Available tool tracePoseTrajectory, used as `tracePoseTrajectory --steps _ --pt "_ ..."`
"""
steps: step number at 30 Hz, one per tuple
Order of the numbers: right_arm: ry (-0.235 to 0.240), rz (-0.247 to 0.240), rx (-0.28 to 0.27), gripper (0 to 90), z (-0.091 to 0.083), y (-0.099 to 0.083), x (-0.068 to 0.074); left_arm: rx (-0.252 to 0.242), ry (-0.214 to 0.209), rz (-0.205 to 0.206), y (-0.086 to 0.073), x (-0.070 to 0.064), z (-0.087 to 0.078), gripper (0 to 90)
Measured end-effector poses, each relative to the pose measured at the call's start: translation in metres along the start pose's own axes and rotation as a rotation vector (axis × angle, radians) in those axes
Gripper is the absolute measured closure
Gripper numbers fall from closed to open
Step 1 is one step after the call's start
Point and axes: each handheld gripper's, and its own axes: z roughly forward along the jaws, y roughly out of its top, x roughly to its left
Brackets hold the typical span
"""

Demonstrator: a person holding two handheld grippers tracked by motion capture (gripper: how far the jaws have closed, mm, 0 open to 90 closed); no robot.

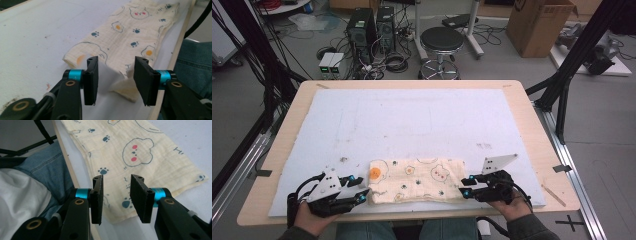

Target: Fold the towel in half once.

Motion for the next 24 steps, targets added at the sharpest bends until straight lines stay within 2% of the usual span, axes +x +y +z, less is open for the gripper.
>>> tracePoseTrajectory --steps 5,7,11,13,16,21,24 --pt "-0.004 -0.007 0.026 66.8 0.012 0.004 -0.005 -0.013 -0.003 -0.004 0.006 0.0 0.004 51.7" --pt "0.002 0.0 0.04 69.7 0.016 0.005 -0.006 0.006 -0.011 0.001 0.007 0.0 0.011 53.3" --pt "0.021 -0.004 0.061 76.8 0.024 0.005 -0.008 0.073 -0.054 0.026 0.004 -0.004 0.029 71.2" --pt "0.031 -0.009 0.08 78.8 0.026 0.003 -0.007 0.101 -0.071 0.033 0.002 -0.006 0.037 74.7" --pt "0.039 -0.012 0.11 80.9 0.029 -0.001 -0.006 0.139 -0.074 0.055 -0.002 -0.008 0.047 76.7" --pt "0.026 -0.02 0.139 80.8 0.029 -0.008 -0.006 0.195 -0.068 0.055 -0.009 -0.005 0.053 77.3" --pt "0.026 -0.01 0.135 80.8 0.027 -0.012 -0.006 0.193 -0.07 0.034 -0.012 -0.004 0.053 76.9"
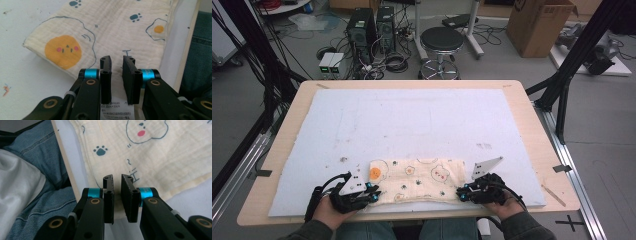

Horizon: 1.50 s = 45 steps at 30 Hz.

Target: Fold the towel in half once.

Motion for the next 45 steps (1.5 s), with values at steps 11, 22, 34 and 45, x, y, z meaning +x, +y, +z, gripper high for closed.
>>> tracePoseTrajectory --steps 11,22,34,45 --pt "-0.011 -0.006 -0.071 74.4 -0.012 0.021 -0.001 -0.066 0.012 -0.025 0.016 0.008 -0.008 65.8" --pt "0.004 -0.001 -0.135 84.8 0.006 0.087 -0.021 -0.094 -0.023 -0.06 0.063 0.023 0.018 83.3" --pt "0.039 0.082 -0.067 89.4 0.064 0.123 -0.039 -0.007 -0.014 -0.099 0.076 0.035 0.059 89.4" --pt "0.02 0.165 0.028 89.4 0.084 0.112 -0.052 0.07 0.031 -0.1 0.062 0.043 0.067 89.3"
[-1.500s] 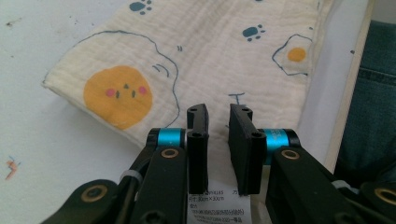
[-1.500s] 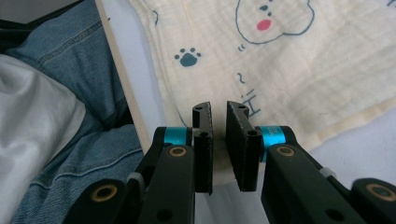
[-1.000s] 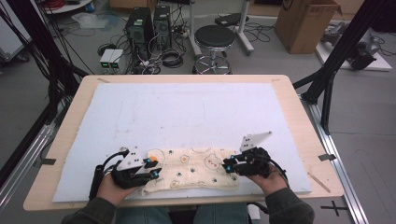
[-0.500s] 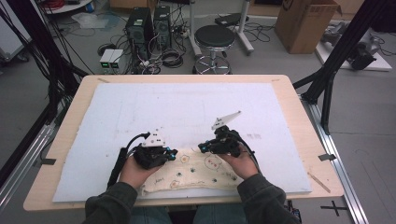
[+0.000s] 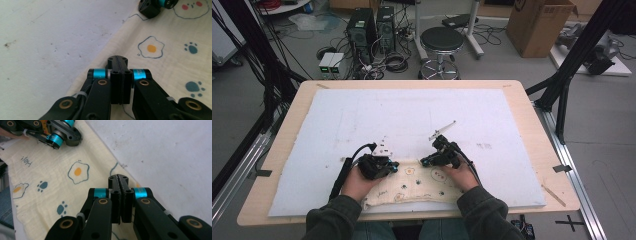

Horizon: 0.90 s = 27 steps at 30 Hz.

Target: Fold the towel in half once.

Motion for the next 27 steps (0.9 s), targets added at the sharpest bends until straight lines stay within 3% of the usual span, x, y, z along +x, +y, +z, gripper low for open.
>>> tracePoseTrajectory --steps 10,15,27 --pt "-0.011 0.032 -0.021 89.4 -0.018 -0.019 -0.01 0.012 0.026 0.004 -0.006 0.007 -0.008 89.3" --pt "-0.024 0.059 -0.043 89.4 -0.033 -0.035 -0.019 -0.031 0.02 -0.046 -0.019 0.013 -0.015 89.3" --pt "-0.069 0.137 -0.083 89.3 -0.071 -0.075 -0.04 -0.042 0.04 -0.064 -0.029 0.018 -0.025 89.2"
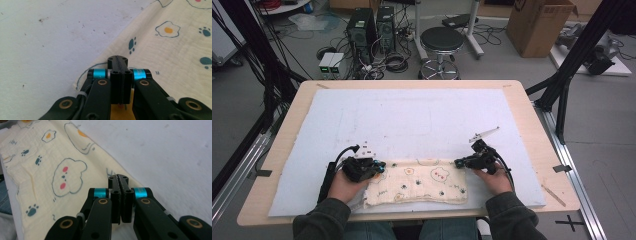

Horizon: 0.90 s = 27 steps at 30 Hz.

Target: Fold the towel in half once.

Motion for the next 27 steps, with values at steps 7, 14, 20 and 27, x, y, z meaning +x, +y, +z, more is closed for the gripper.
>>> tracePoseTrajectory --steps 7,14,20,27 --pt "0.006 -0.033 -0.044 89.3 -0.004 0.009 0.01 -0.08 -0.01 -0.035 0.008 0.001 -0.009 87.6" --pt "0.016 -0.07 -0.031 88.9 0.018 0.033 0.021 -0.024 0.042 -0.027 0.01 0.007 0.0 87.7" --pt "-0.016 -0.065 0.021 89.0 0.027 0.03 0.016 0.009 0.056 -0.029 0.005 0.01 0.004 87.8" --pt "-0.022 -0.048 0.012 89.0 0.018 0.021 0.009 0.003 0.054 -0.033 0.004 0.012 0.003 88.0"
